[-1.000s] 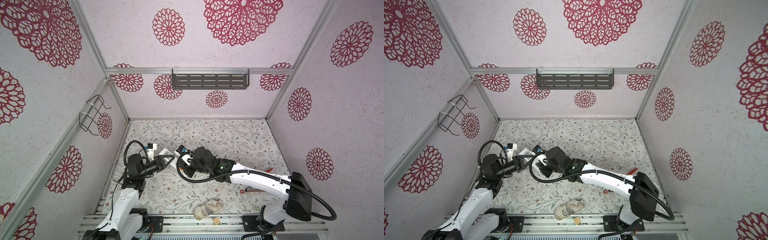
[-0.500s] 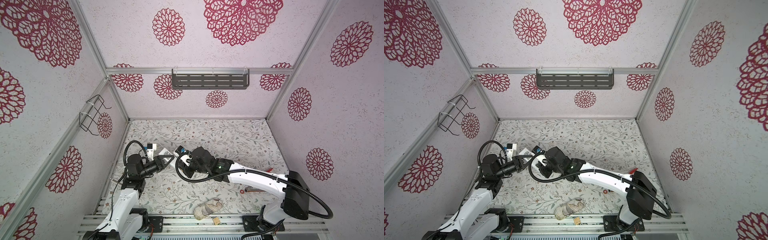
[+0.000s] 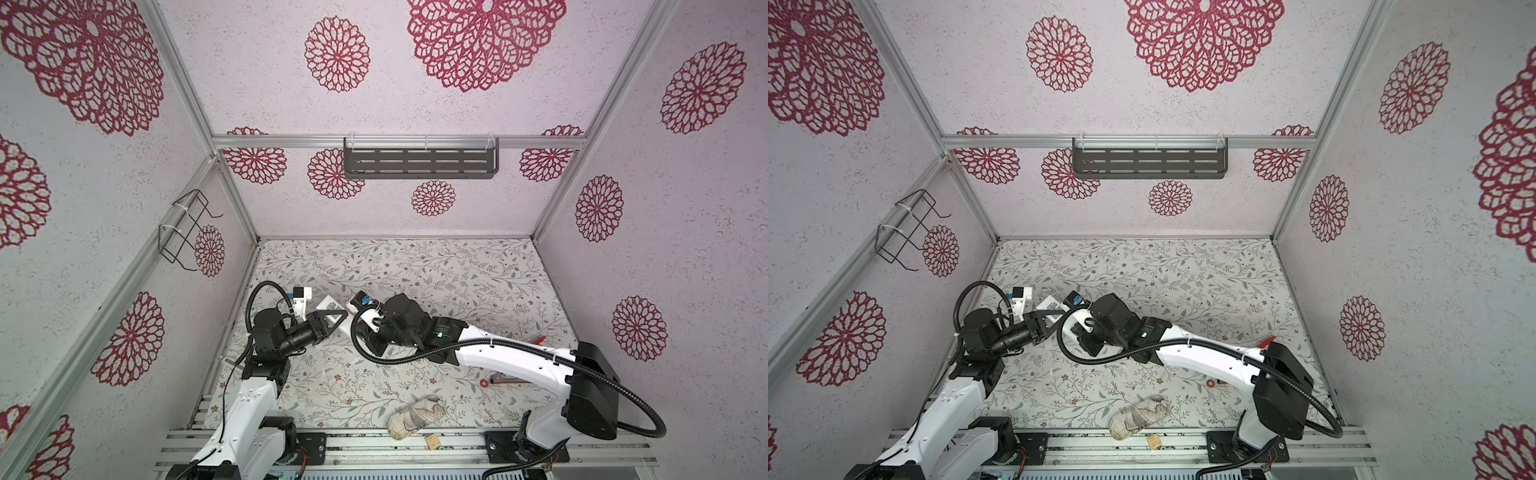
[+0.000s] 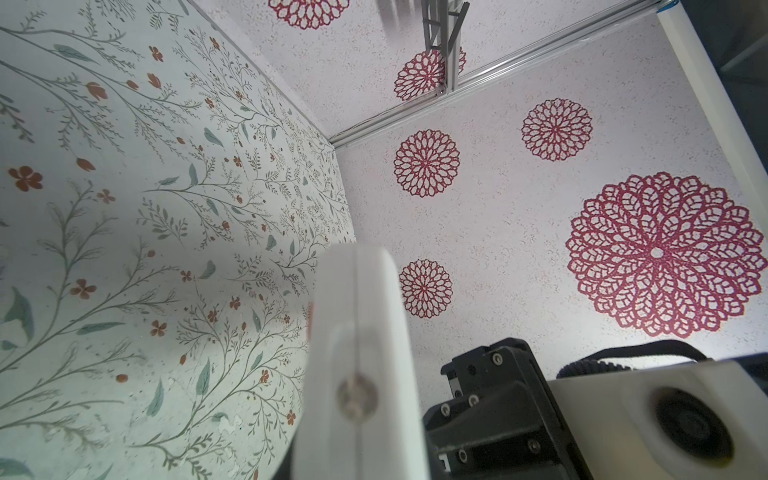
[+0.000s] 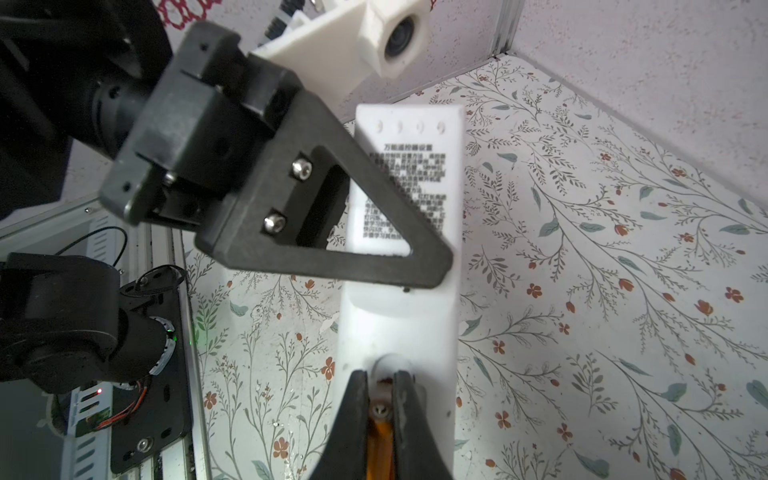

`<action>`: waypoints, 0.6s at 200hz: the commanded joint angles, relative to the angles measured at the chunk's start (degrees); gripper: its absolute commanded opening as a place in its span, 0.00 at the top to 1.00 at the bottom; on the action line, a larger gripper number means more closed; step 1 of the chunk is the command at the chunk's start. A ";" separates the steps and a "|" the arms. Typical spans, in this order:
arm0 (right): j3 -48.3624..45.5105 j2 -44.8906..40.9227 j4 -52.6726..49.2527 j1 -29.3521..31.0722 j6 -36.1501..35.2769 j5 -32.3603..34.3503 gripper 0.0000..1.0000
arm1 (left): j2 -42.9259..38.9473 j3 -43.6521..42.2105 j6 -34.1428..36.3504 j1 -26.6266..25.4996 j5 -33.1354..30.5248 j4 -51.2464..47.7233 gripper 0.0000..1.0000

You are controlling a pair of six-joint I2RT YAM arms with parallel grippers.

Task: Load the batteries into the remote control
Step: 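Press the battery down into the compartment with the closed right gripper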

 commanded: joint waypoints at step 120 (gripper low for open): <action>-8.62 -1.47 5.92 -1.84 1.47 -0.18 0.93 | -0.39 0.13 -8.65 2.59 4.51 15.95 1.00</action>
